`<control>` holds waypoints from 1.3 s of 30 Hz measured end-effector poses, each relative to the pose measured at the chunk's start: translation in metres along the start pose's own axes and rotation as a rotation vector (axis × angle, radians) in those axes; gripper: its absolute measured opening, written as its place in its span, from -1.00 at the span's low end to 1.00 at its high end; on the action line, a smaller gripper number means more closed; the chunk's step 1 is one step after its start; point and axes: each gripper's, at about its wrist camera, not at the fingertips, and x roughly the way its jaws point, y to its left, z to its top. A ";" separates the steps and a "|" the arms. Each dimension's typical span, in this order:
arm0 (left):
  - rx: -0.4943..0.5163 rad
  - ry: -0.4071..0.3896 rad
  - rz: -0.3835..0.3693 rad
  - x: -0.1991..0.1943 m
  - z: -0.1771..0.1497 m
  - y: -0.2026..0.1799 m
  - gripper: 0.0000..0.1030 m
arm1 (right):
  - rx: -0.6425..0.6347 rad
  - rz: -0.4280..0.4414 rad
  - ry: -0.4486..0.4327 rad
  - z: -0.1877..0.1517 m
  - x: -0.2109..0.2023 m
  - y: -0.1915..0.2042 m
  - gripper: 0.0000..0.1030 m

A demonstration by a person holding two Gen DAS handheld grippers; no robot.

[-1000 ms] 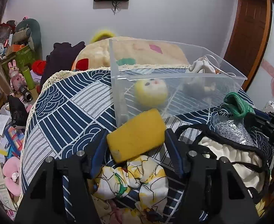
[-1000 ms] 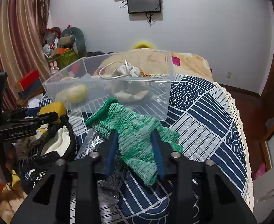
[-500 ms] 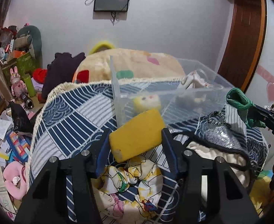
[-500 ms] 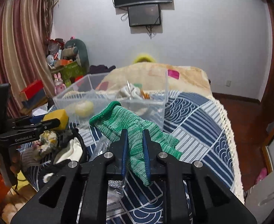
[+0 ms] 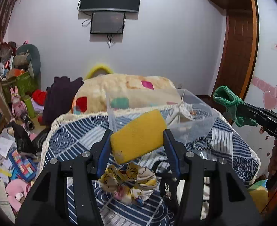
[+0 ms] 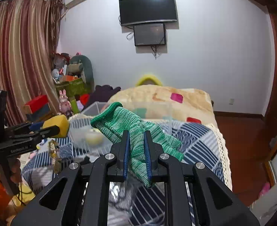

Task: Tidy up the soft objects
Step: 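Lift the sponge and glove into the clear box and open both tools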

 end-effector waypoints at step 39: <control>0.000 0.251 -0.146 0.131 0.034 -0.032 0.05 | -0.118 0.009 0.141 0.017 0.087 0.007 -0.74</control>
